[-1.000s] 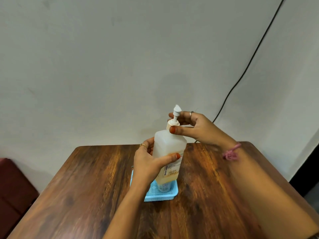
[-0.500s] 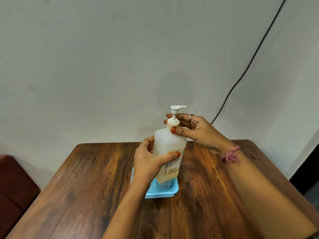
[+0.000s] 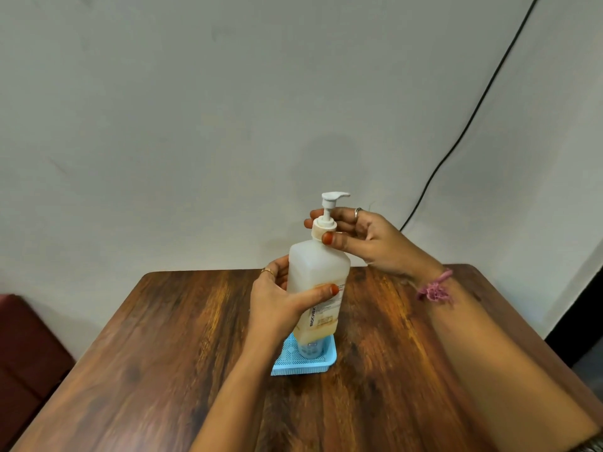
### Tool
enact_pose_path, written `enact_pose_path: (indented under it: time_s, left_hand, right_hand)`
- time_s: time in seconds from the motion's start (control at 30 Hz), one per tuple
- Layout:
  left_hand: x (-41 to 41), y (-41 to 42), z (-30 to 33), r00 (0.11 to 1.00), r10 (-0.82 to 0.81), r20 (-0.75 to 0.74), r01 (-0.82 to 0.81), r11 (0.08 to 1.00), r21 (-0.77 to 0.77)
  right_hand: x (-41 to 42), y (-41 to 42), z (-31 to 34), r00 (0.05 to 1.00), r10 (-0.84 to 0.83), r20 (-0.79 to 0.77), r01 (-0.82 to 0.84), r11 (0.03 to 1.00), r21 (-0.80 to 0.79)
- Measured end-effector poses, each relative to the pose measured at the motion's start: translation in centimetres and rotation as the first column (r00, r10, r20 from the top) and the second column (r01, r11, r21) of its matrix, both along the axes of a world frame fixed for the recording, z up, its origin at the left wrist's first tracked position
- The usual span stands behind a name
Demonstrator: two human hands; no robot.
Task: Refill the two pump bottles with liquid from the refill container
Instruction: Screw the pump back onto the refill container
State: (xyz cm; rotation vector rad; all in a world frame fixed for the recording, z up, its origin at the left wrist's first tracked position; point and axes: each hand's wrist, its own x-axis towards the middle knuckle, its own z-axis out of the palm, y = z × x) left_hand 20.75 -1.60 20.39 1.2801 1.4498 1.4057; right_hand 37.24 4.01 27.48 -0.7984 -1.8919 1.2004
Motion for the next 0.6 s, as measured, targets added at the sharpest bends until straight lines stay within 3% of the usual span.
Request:
enact_pose_path:
  time_s: [0.6]
  left_hand:
    - [-0.4,-0.1,-0.2,1.0,0.013,0.003,-0.013,1.0,0.014]
  right_hand:
    - [-1.0,0.1,-1.7,0.986,-0.164,-0.023,0.165,0.984,0.061]
